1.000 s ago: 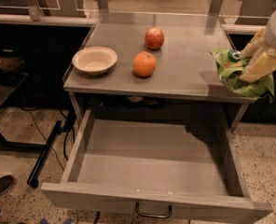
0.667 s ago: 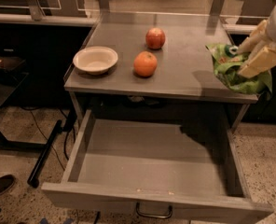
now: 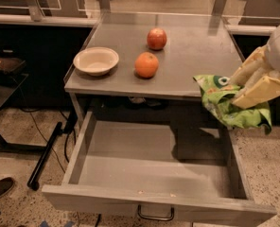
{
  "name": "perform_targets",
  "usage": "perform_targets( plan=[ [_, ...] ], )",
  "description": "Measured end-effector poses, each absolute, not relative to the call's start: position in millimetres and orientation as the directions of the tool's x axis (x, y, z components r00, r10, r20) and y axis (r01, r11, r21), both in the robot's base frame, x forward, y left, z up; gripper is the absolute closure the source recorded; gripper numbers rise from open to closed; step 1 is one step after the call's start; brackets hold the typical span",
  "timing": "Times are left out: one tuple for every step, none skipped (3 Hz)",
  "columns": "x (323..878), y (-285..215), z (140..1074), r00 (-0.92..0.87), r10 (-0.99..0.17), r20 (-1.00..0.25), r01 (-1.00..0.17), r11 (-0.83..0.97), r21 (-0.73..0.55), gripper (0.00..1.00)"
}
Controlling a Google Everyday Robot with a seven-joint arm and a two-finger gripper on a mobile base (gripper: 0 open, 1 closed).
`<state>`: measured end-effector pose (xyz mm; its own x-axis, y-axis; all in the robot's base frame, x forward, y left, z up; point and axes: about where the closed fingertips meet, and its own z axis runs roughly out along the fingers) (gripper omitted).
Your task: Place green rice chip bag into top drawer
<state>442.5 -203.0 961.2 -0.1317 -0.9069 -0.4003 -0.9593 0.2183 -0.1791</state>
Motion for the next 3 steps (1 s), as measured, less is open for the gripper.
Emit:
perform_targets(
  plan=[
    [444, -201, 957, -0.132, -0.907, -0.4, -0.96, 0.217, -0.174, 1.0],
    [443, -201, 957, -0.132, -0.906, -0.401, -0.961, 0.216, -0.173, 1.0],
    [417, -179, 925, -0.11, -0.89, -0.443, -0.979, 0.173, -0.104, 1.0]
  ],
)
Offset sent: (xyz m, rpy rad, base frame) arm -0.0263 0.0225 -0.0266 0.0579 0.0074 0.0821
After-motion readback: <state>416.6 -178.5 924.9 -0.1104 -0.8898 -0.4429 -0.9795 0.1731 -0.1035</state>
